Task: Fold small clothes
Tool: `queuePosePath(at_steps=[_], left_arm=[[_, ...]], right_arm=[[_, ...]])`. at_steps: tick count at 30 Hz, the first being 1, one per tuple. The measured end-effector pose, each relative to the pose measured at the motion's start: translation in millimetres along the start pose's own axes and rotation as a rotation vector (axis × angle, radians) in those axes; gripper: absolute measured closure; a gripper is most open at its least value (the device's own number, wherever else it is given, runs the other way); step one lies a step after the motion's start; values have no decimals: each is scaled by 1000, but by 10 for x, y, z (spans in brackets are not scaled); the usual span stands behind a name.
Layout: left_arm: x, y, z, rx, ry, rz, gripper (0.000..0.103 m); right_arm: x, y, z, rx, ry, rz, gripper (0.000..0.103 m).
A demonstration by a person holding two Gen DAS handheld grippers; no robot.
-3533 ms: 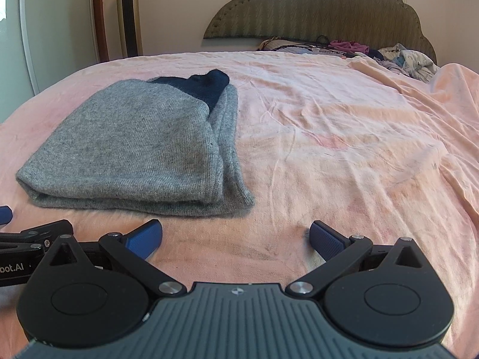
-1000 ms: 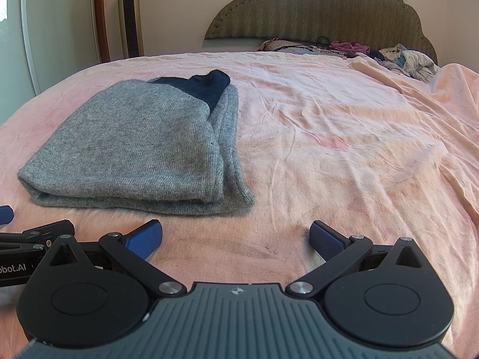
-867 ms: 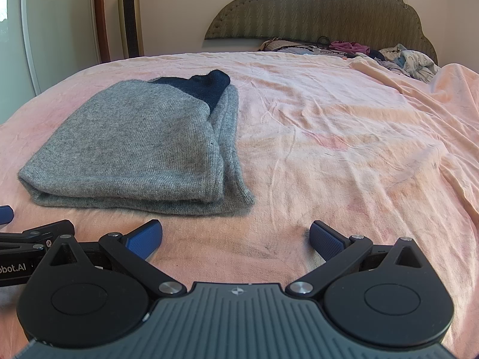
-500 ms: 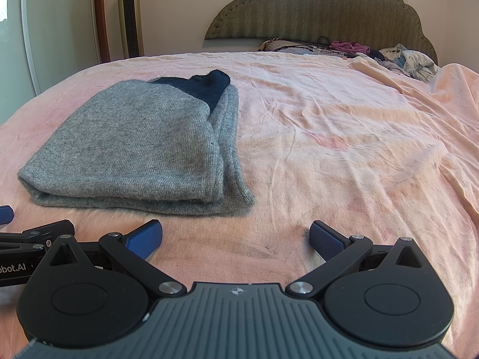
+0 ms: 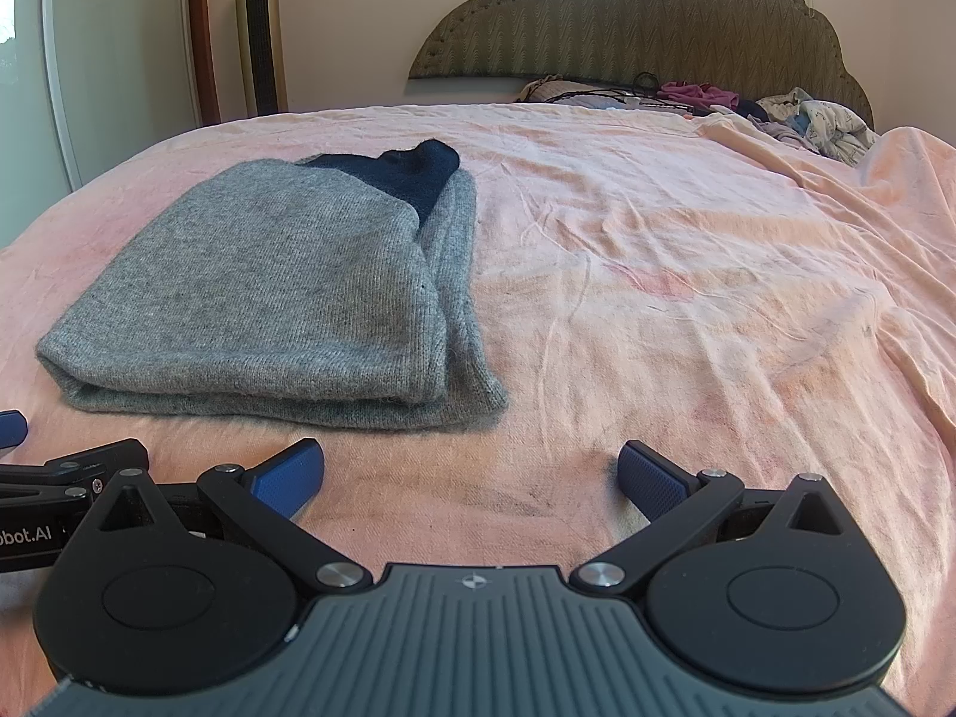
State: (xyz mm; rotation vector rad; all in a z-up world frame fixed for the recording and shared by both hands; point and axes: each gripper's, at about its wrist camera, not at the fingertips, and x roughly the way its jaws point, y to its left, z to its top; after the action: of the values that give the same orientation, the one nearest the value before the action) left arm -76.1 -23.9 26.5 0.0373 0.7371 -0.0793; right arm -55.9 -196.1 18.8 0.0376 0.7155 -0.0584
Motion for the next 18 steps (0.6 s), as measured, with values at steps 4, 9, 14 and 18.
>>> queuePosePath(at_steps=[4, 9, 14, 18], left_arm=[[-1, 0, 0, 0, 0, 0, 0], [5, -1, 9, -2, 5, 5, 0], [8, -23, 31, -20, 29, 21, 0], [19, -31, 66, -18, 59, 26, 0]], right_arm=[[1, -3, 0, 0, 0, 0, 0], [0, -1, 1, 0, 0, 0, 0], [0, -2, 1, 0, 0, -1, 0], [3, 4, 1, 0, 0, 0, 0]])
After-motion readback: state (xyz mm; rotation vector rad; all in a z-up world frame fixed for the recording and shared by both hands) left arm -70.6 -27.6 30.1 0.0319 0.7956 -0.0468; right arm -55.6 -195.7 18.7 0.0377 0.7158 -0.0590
